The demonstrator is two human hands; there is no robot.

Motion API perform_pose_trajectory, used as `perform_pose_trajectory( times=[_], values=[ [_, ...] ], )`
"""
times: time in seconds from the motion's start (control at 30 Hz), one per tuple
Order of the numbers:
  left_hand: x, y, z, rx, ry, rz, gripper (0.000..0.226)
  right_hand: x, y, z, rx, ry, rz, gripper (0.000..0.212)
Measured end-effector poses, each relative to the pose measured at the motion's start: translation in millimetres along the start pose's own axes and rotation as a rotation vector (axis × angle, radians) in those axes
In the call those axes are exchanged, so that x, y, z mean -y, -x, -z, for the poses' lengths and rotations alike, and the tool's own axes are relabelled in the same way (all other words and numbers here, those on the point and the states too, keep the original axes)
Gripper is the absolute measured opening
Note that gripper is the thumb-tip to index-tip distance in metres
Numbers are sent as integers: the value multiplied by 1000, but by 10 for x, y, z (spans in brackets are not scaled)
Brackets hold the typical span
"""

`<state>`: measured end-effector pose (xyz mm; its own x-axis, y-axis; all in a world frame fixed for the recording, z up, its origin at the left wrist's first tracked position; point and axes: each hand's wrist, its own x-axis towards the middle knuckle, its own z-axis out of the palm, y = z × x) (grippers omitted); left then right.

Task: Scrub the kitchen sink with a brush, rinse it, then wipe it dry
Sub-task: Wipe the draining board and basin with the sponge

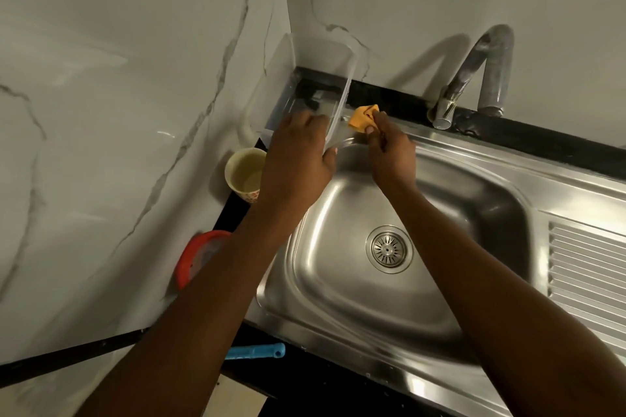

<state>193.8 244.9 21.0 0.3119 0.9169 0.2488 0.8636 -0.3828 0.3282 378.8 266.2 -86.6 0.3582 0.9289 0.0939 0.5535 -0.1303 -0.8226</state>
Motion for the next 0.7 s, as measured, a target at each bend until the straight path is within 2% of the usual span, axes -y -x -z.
perform_pose_trajectory(
  times=[0.1, 0.23, 0.37, 0.47, 0.6, 0.7],
  values=[
    [112, -149, -112, 173, -180, -14, 40, -26, -21, -35, -4, 31, 30, 42],
    [167, -223, -190, 185, -262, -67, 10, 4, -68, -73, -7, 115, 97, 44],
    [199, -235, -130, 200, -216, -56, 10, -11, -121, -185, -48, 170, 156, 46],
    [126, -301, 27, 119, -261, -94, 12, -15, -137, -311, 45, 219, 202, 49],
    [29, -436, 305, 163, -264, -123, 21, -75, -249, -559, 201, 278, 276, 56],
    [30, -458, 379, 215, -303, -102, 19, 31, -224, -681, 237, 174, 325, 45]
  ],
)
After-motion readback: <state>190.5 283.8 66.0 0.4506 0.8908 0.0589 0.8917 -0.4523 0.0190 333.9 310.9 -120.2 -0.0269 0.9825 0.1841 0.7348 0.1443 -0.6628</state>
